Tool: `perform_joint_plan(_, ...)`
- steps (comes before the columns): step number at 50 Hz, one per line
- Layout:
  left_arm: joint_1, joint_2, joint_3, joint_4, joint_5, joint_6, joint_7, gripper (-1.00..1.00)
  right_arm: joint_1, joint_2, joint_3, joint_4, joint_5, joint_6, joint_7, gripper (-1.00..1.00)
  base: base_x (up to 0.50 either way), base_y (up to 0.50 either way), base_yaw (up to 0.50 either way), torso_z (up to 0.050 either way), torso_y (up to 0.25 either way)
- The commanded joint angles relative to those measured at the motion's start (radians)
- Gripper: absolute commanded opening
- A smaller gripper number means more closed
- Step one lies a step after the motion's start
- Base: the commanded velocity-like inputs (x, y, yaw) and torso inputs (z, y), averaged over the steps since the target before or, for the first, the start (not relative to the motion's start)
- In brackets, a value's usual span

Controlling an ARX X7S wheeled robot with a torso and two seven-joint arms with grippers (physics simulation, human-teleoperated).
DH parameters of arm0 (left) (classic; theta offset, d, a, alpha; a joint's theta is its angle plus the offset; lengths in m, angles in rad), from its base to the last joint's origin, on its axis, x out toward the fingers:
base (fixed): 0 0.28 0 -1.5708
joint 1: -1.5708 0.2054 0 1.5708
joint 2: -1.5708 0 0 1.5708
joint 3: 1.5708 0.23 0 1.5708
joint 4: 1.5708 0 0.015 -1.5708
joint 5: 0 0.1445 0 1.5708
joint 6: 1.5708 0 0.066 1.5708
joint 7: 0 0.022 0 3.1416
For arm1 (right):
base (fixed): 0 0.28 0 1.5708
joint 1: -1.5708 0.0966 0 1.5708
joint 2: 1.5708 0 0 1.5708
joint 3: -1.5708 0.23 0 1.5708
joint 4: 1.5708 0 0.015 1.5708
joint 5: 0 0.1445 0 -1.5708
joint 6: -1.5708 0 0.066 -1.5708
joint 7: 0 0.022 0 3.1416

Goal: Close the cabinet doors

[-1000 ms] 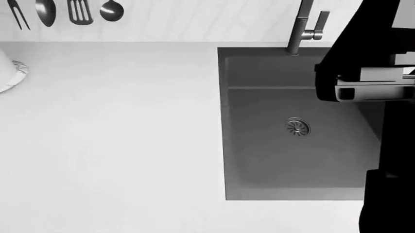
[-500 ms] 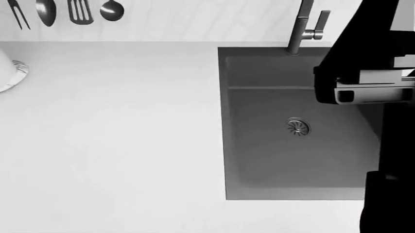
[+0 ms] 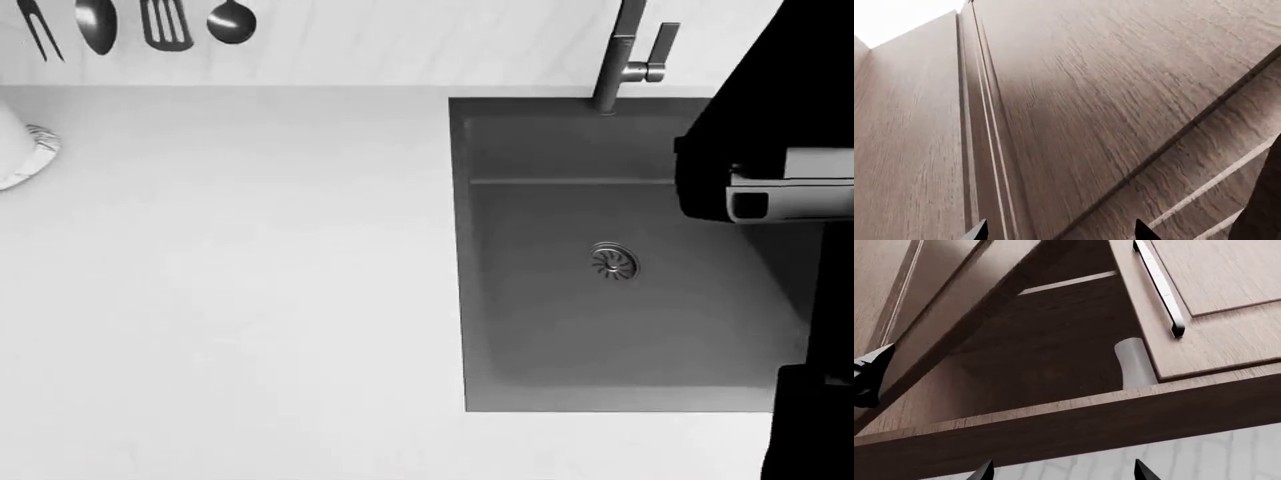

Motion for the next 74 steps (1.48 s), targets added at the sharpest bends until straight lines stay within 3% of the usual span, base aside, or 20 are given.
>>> perform_joint_plan(1, 0.074, 0.121, 0.167, -0.148, -0.022, 0.005, 0.089, 1.00, 0.000, 0.028, 0.013, -0.030, -0.001, 0.012, 0.016, 1.00, 0.00, 0.00, 0.00, 0.000, 0.000)
perform_joint_plan(15, 0.130, 0.195, 0.231, -0.291, 0.082, 0.121, 0.146, 1.00, 0.002, 0.054, 0.025, -0.066, -0.006, 0.036, 0.040, 1.00, 0.00, 0.00, 0.00, 0.000, -0.009)
perform_joint_plan(33, 0.140, 0.315, 0.319, -0.381, 0.168, 0.129, 0.181, 1.00, 0.011, 0.109, 0.051, -0.127, 0.000, 0.067, 0.082, 1.00, 0.00, 0.00, 0.00, 0.000, -0.009)
perform_joint_plan(43, 0.154, 0.383, 0.367, -0.511, 0.235, 0.195, 0.215, 1.00, 0.014, 0.146, 0.067, -0.159, 0.007, 0.066, 0.098, 1.00, 0.00, 0.00, 0.00, 0.000, -0.008)
perform_joint_plan(50, 0.174, 0.451, 0.380, -0.706, 0.275, 0.284, 0.240, 1.00, 0.008, 0.151, 0.070, -0.159, -0.001, 0.062, 0.099, 1.00, 0.00, 0.00, 0.00, 0.000, -0.010)
perform_joint_plan(57, 0.175, 0.475, 0.393, -0.759, 0.300, 0.305, 0.243, 1.00, 0.004, 0.152, 0.071, -0.162, -0.005, 0.062, 0.098, 1.00, 0.00, 0.00, 0.00, 0.000, -0.009)
perform_joint_plan(63, 0.182, 0.367, 0.243, -0.477, 0.142, 0.266, 0.153, 1.00, 0.001, 0.146, 0.070, -0.159, -0.007, 0.066, 0.096, 1.00, 0.00, 0.00, 0.00, 0.000, -0.010)
perform_joint_plan(67, 0.257, 0.230, 0.126, -0.023, -0.104, 0.165, -0.007, 1.00, 0.004, 0.132, 0.069, -0.160, -0.009, 0.082, 0.095, 1.00, 0.00, 0.00, 0.00, 0.000, -0.003)
perform_joint_plan(69, 0.344, 0.150, 0.135, 0.236, -0.155, 0.160, -0.105, 1.00, 0.001, 0.130, 0.068, -0.154, -0.009, 0.078, 0.091, 1.00, 0.00, 0.00, 0.00, 0.000, 0.000)
perform_joint_plan(71, 0.512, 0.071, 0.125, 0.410, -0.204, 0.259, -0.190, 1.00, 0.003, 0.124, 0.068, -0.152, -0.009, 0.082, 0.088, 1.00, 0.00, 0.00, 0.00, 0.000, 0.000)
perform_joint_plan(74, 0.829, -0.028, 0.140, 0.415, -0.203, 0.513, -0.174, 1.00, 0.000, 0.112, 0.068, -0.132, -0.007, 0.070, 0.078, 1.00, 0.00, 0.00, 0.00, 0.000, 0.000)
